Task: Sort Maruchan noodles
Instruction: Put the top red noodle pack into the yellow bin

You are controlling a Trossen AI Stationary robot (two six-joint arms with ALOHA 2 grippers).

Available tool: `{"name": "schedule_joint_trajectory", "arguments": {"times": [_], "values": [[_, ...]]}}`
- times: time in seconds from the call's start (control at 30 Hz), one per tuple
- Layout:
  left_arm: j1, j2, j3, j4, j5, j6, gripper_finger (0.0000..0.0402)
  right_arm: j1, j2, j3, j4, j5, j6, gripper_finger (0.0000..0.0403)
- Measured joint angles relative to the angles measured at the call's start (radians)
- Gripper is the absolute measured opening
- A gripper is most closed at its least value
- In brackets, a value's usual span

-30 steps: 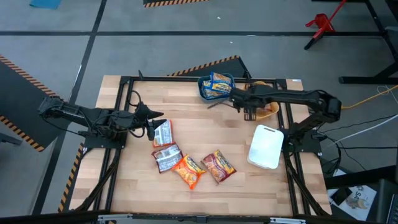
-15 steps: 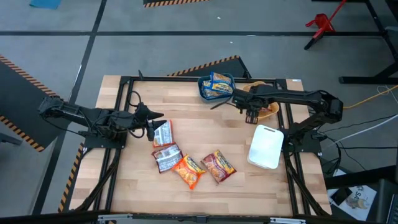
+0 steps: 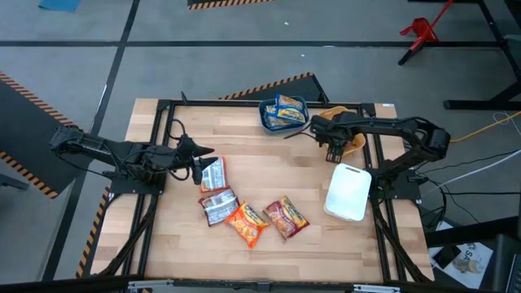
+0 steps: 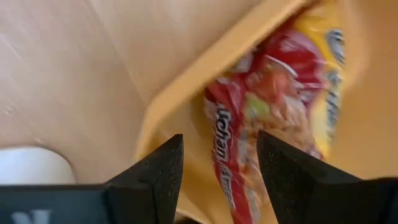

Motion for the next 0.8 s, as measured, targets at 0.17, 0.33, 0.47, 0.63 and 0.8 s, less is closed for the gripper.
{"name": "schedule_joint_trajectory", "arguments": {"times": [0.17,0.33,0.47,0.63,0.8], "values": [[0.000,0.000,0.000,-0.001,-0.003,-0.004,0.0170,-0.012,0.000,-0.035,0.074,-0.052,-0.015,0.0188],[0.000,0.000,0.000,-0.001,-0.004,-0.009,0.0170,-0.009,0.000,-0.039,0.098,0.001,0.020,0.0175],[0.000,0.000,0.000,-0.001,-0.007,-0.010,0.0170,-0.009,0.000,-0.039,0.118,0.011,0.088,0.0130],[0.000,0.000,0.000,-0.001,-0.009,-0.010,0.0170,-0.009,0.000,-0.039,0.126,0.036,0.186,0.0054],[0.000,0.000,0.000,-0.001,-0.009,-0.011,0.0170,-0.009,-0.005,-0.039,0.187,0.076,0.285,0.0013]]}}
